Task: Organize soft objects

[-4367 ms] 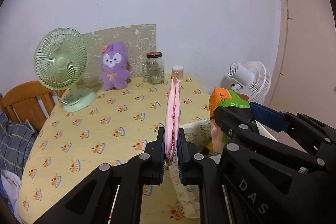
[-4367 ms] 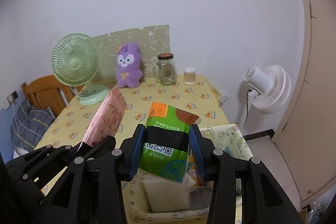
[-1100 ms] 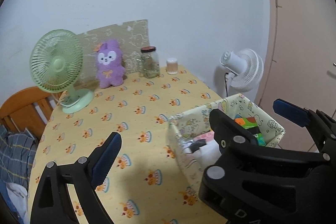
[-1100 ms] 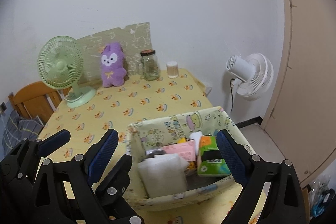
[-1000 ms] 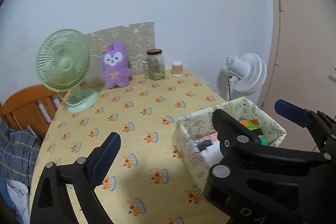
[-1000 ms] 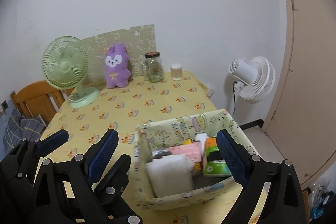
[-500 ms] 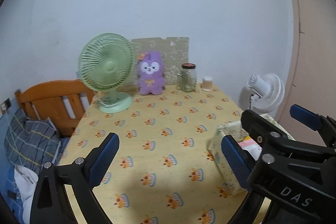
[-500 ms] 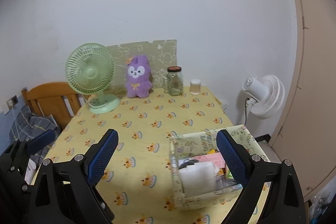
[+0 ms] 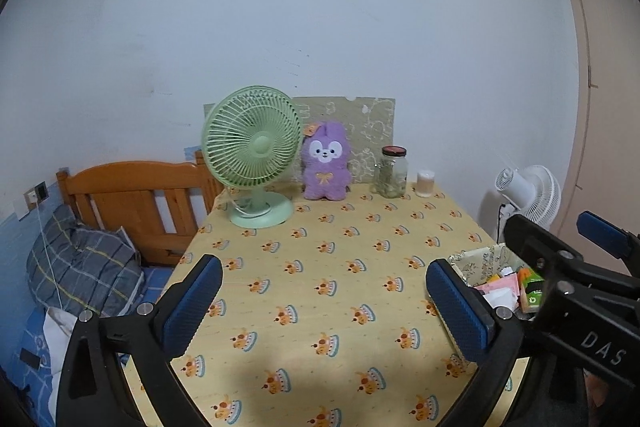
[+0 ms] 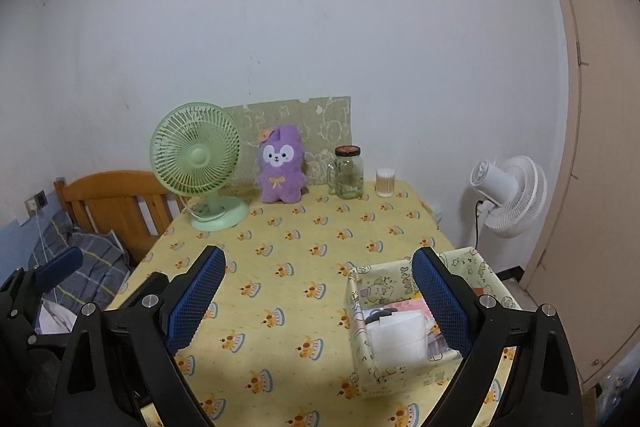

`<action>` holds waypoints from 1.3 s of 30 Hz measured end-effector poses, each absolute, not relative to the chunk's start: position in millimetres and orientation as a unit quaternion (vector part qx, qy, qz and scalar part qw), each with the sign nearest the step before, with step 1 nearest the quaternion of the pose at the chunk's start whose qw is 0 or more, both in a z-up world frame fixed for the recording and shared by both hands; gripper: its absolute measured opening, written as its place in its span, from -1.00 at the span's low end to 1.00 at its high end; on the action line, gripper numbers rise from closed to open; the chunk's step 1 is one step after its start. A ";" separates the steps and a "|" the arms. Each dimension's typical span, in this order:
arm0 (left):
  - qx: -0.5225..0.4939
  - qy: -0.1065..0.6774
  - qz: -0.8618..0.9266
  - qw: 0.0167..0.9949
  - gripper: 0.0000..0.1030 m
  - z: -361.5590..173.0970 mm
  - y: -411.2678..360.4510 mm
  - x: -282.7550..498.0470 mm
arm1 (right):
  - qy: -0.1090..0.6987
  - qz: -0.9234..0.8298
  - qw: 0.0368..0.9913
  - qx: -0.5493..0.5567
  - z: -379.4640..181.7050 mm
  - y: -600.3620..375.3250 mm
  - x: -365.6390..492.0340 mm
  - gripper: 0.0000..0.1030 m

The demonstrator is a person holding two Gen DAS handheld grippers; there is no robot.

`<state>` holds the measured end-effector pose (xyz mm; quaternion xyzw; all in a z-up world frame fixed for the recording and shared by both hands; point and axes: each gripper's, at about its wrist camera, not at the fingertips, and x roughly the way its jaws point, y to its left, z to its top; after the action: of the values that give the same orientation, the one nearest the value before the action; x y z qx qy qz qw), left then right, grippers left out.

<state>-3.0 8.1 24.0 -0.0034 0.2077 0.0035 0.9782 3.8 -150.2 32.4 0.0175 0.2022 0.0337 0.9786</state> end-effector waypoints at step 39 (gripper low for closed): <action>-0.025 0.195 0.032 0.980 1.00 28.5 22.7 -18.6 | 0.189 0.024 0.982 0.018 39.2 -166.0 -9.7 0.86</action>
<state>-18.6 22.7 28.5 -0.0255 0.1954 0.0323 0.9799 -9.7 -166.0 39.2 0.0184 0.1889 0.0244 0.9815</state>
